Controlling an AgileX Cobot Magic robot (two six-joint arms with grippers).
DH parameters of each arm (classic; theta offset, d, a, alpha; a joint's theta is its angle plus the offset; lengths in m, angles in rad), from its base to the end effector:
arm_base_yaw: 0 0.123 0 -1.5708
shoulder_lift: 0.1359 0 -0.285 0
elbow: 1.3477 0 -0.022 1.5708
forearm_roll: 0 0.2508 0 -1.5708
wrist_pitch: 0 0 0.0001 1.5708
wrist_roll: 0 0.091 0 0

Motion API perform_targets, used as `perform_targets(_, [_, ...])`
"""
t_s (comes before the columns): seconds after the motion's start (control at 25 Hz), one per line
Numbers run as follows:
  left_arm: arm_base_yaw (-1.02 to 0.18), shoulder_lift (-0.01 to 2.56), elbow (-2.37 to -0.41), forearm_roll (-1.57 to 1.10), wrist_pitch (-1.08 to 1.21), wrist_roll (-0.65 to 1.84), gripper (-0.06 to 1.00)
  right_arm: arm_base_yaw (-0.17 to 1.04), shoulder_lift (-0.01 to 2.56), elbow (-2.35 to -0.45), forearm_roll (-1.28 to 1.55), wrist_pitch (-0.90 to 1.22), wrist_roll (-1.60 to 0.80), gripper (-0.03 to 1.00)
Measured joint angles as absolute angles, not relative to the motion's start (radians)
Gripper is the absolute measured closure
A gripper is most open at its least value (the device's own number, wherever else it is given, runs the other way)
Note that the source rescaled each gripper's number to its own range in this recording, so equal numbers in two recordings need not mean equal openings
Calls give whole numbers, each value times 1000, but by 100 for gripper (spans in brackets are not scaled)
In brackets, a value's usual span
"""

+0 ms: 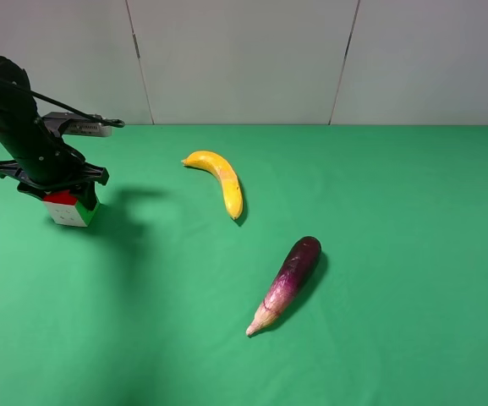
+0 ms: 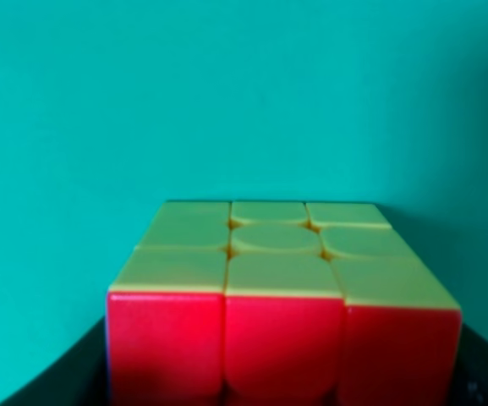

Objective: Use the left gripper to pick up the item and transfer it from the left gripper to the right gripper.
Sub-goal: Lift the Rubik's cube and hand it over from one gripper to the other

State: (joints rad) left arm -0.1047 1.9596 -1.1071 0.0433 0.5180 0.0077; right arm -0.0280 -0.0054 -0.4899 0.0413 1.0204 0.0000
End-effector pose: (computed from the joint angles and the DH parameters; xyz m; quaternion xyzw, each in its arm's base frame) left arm 0.3628 -0.0362 0.1245 0.0726 0.9869 0.0063 0.1437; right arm -0.0028 0.0033 0.2778 0.0115 0.8436 0.0131 0.5368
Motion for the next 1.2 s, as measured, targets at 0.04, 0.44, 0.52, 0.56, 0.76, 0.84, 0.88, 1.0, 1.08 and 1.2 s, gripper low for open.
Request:
perform_targets(0.04, [-105, 1960, -1107, 43, 518, 8, 94, -28, -5, -490, 41, 1020, 0, -3])
perform_targets(0.44, [-105, 1946, -1153, 42, 554, 0, 94, -28, -5, -490, 41, 1020, 0, -3])
perform_targets(0.52, [-105, 1926, -1178, 42, 585, 0, 94, -28, -5, -490, 41, 1020, 0, -3])
perform_targets(0.56, [-105, 1911, -1192, 43, 607, 0, 94, -28, -5, -490, 41, 1020, 0, -3])
perform_targets(0.76, [-105, 1834, -1247, 18, 755, 0, 94, -28, -5, -490, 41, 1020, 0, -3])
perform_targets(0.84, [-105, 1801, -1264, 6, 815, 0, 94, -28, -5, -490, 41, 1020, 0, -3])
perform_targets(0.88, [-105, 1781, -1273, 0, 844, 0, 94, -28, -5, -490, 41, 1020, 0, -3])
perform_targets(1.0, [-105, 1725, -1291, -25, 910, 0, 94, -28, -5, -490, 41, 1020, 0, -3])
perform_targets(1.08, [-105, 1688, -1296, -52, 939, 0, 94, -28, -5, -490, 41, 1020, 0, -3])
perform_targets(1.2, [-105, 1633, -1296, -107, 975, 0, 94, -28, -5, -490, 36, 1020, 0, -3])
